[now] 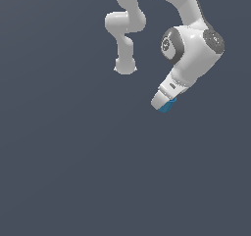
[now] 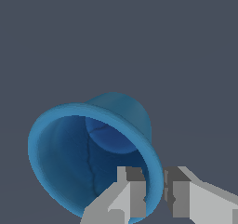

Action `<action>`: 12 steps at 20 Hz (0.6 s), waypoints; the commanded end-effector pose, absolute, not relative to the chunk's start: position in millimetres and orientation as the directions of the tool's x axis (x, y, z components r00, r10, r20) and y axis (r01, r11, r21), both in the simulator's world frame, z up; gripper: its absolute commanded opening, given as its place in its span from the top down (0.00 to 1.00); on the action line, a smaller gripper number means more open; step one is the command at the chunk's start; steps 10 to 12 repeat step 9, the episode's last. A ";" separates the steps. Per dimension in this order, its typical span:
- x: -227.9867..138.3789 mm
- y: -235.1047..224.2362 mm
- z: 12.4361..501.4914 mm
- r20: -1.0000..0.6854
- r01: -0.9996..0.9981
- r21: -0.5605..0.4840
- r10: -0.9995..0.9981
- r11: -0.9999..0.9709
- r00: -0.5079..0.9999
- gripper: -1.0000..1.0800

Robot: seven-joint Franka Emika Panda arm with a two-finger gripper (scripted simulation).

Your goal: Pick up the object and move it to a goal position.

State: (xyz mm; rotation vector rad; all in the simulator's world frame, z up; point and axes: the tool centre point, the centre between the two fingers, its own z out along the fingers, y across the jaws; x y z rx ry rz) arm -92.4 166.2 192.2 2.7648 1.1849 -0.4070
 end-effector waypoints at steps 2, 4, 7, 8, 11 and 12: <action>-106.6 176.7 204.1 -0.283 0.723 -0.007 0.694 -0.691 0.661 1.00; -112.0 180.8 208.5 -0.283 0.723 -0.007 0.695 -0.691 0.662 1.00; -116.8 184.6 212.4 -0.283 0.722 -0.008 0.695 -0.691 0.662 1.00; -117.5 185.2 213.0 -0.283 0.722 -0.008 0.695 -0.691 0.662 1.00; -117.7 185.3 213.1 -0.283 0.722 -0.008 0.695 -0.691 0.662 1.00; -117.7 185.3 213.1 -0.283 0.722 -0.008 0.695 -0.691 0.662 1.00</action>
